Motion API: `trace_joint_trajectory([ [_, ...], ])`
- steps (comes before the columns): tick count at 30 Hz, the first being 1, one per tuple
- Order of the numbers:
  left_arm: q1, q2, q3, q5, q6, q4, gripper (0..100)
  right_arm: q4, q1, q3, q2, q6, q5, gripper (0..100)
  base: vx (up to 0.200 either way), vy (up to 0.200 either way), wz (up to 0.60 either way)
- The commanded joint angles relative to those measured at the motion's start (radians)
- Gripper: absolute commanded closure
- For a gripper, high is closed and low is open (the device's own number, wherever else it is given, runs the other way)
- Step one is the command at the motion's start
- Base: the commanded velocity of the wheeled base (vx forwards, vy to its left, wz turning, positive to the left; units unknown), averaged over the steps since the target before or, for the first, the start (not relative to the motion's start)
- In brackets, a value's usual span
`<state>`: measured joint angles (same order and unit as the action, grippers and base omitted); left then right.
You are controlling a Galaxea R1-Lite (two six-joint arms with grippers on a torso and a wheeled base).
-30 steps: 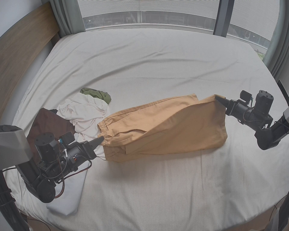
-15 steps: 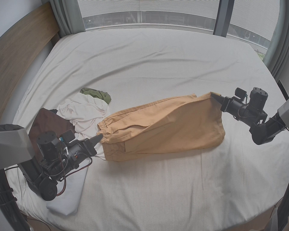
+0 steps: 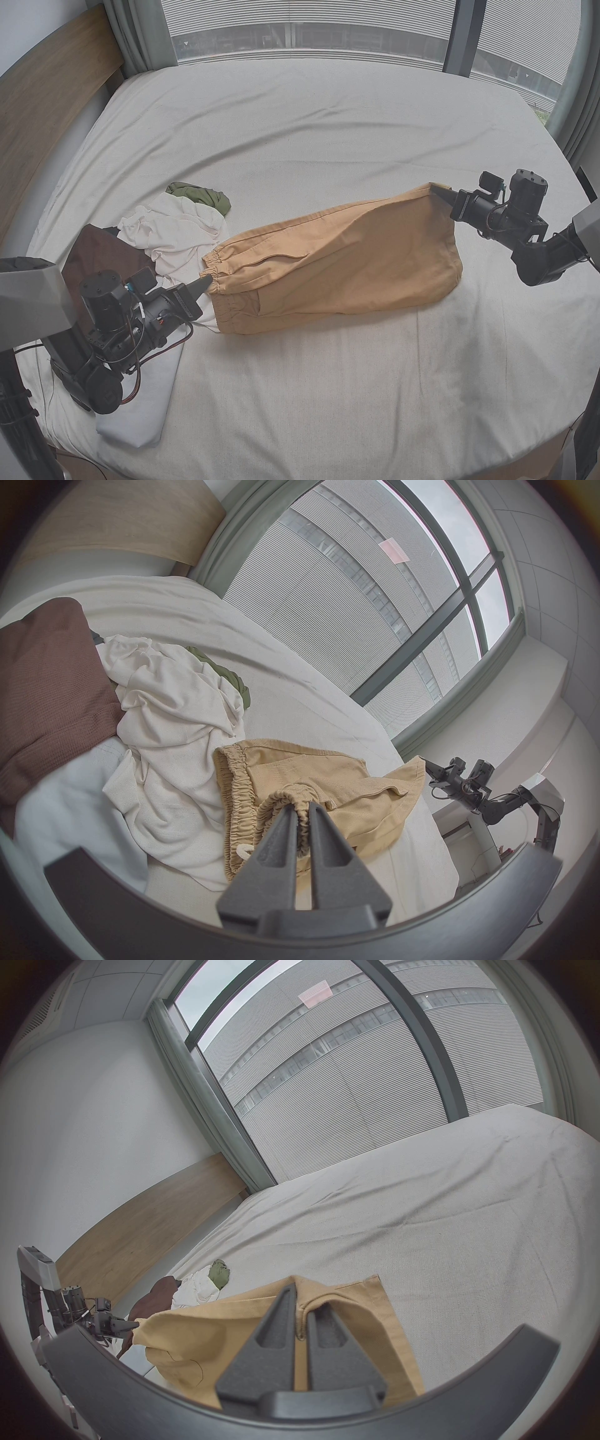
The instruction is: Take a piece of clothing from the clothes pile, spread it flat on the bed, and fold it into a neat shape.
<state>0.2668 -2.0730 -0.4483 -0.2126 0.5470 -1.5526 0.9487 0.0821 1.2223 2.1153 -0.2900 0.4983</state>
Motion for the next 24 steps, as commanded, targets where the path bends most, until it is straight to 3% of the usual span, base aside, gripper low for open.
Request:
trace_joint_trajectory([
  [1,-0.001,-0.021,-0.015,0.002,0.001,0.0,100,-0.008,-0.001,0.037,0.018,0.0,0.0,100,0.0,0.0,0.0],
  [24,-0.029,-0.05,-0.084,0.042,0.016,-0.001,100,-0.051,0.005,0.161,0.106,-0.001,-0.006,100,0.0,0.0,0.0],
])
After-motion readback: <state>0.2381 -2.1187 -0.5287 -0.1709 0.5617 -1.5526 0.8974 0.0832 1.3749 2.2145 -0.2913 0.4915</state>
